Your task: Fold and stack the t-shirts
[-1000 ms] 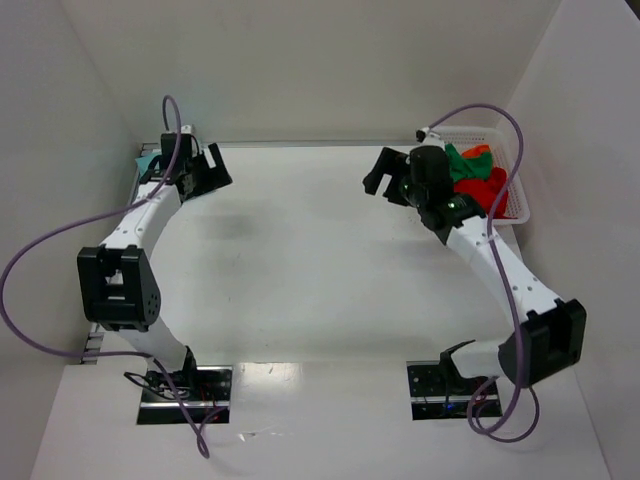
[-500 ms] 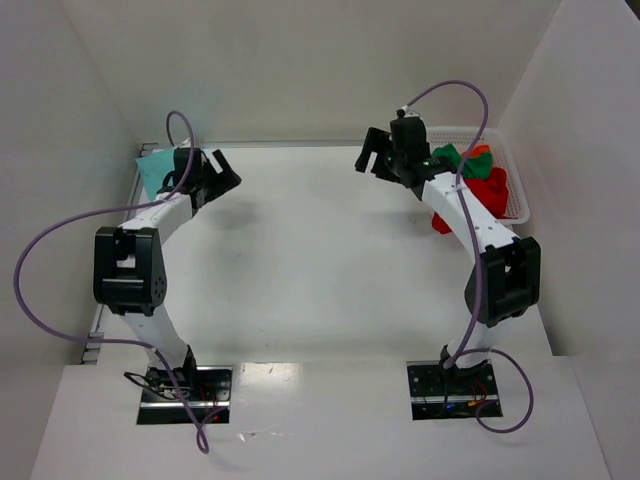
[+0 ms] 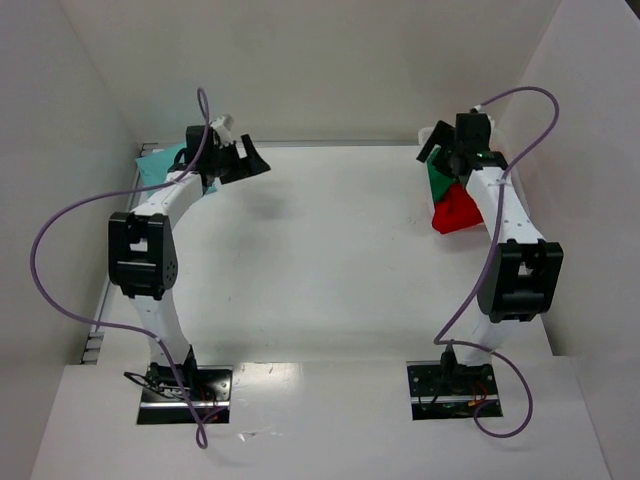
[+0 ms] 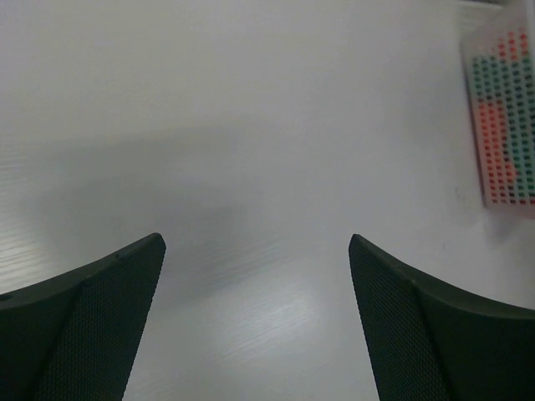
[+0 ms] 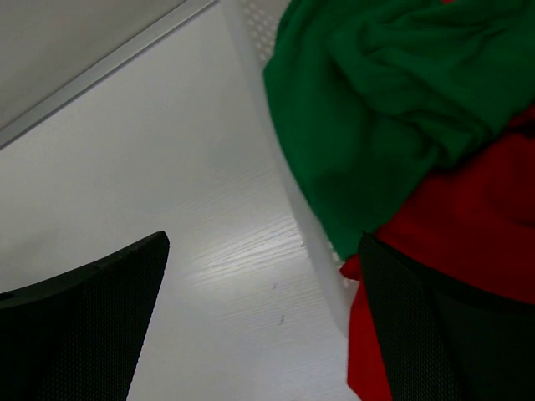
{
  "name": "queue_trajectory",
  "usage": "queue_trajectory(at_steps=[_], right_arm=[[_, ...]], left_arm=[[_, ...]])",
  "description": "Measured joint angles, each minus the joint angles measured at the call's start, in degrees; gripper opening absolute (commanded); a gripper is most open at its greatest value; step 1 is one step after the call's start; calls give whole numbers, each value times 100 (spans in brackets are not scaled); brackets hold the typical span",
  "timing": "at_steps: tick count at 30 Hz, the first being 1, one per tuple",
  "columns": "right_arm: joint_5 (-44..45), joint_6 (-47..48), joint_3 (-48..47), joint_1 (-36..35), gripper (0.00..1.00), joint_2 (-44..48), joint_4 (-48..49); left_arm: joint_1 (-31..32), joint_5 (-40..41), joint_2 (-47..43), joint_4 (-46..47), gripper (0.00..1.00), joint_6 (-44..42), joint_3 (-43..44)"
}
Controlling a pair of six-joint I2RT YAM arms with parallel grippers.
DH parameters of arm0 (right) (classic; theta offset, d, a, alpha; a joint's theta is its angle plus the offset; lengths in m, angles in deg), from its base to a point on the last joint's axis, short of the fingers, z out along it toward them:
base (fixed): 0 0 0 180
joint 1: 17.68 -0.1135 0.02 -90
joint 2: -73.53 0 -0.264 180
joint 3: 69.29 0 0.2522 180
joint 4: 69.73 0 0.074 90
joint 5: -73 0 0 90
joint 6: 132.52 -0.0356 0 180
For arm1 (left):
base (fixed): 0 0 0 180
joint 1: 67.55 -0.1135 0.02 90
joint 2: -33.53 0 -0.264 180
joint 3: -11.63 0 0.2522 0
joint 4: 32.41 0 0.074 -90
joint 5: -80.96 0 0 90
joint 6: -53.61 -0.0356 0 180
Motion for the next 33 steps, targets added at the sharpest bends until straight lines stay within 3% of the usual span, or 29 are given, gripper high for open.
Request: queue_trajectory(at_steps=[13,28,31,33], right_arm=[[662,413,-105,623,99,-105,-358],[990,789,-1064,809,99,-1366,-321],[1073,883,-1143,809,91,-1515,-293],[1110,925,-1202,809,80,-1626,-286]], left_arm=[[1661,-426,-140,-999,98,-1121,363],[2074,-925,-831,-1204,98,-1351,164],[2085,-968,-883,-1217,98,-1333,-42],[2090,-970,-881,-1231,98,-1322,-111]])
